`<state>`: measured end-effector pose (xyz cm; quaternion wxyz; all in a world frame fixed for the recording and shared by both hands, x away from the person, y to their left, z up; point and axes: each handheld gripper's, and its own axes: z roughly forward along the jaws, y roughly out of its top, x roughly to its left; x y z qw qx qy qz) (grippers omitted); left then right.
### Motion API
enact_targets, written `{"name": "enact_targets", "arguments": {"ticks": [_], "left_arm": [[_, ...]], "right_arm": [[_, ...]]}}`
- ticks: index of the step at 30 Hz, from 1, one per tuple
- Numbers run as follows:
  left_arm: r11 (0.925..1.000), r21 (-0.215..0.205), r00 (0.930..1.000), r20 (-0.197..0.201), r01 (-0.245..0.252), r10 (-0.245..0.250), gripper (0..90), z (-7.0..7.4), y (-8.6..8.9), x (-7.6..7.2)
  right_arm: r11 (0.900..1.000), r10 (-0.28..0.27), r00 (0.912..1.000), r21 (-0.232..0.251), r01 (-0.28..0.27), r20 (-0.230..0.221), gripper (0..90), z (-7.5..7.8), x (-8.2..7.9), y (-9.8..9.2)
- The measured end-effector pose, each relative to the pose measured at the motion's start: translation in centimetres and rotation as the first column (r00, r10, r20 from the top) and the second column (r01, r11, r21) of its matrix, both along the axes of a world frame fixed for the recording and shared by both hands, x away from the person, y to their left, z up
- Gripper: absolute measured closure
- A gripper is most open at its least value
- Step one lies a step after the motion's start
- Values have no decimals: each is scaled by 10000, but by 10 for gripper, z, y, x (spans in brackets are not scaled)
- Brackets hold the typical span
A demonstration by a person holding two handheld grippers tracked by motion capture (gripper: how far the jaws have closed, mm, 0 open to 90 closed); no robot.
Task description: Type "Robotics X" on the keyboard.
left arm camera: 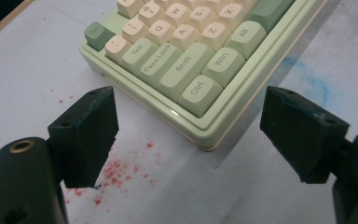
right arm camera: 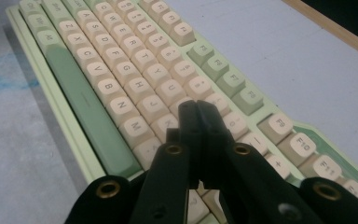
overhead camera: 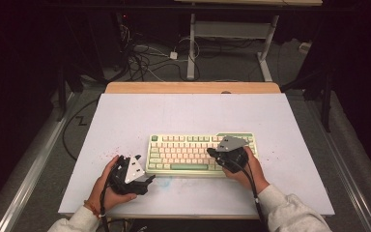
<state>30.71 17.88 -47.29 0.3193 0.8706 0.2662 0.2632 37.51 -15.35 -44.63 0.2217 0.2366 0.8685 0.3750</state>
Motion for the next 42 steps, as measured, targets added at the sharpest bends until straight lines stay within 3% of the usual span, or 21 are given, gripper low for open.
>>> {"name": "enact_targets", "arguments": {"ticks": [12, 25, 30, 42], "left_arm": [[9999, 78, 9999, -102, 72, -71, 182, -1, 0, 0], [9999, 142, 9999, -84, 70, -69, 182, -2, -1, 0], [9996, 239, 9998, -125, 128, -125, 181, -3, -1, 0], [9994, 296, 9998, -140, 152, -148, 182, -3, -3, -1]], "right_arm": [[9989, -39, 9997, -473, 27, -261, 899, -6, 18, 25], [9967, -144, 9995, -800, 121, -285, 898, -8, 24, 31], [9934, -185, 9991, -1140, 140, -392, 898, -9, 24, 31], [9994, -151, 9999, -317, 149, -70, 851, 3, 18, 21]]}}
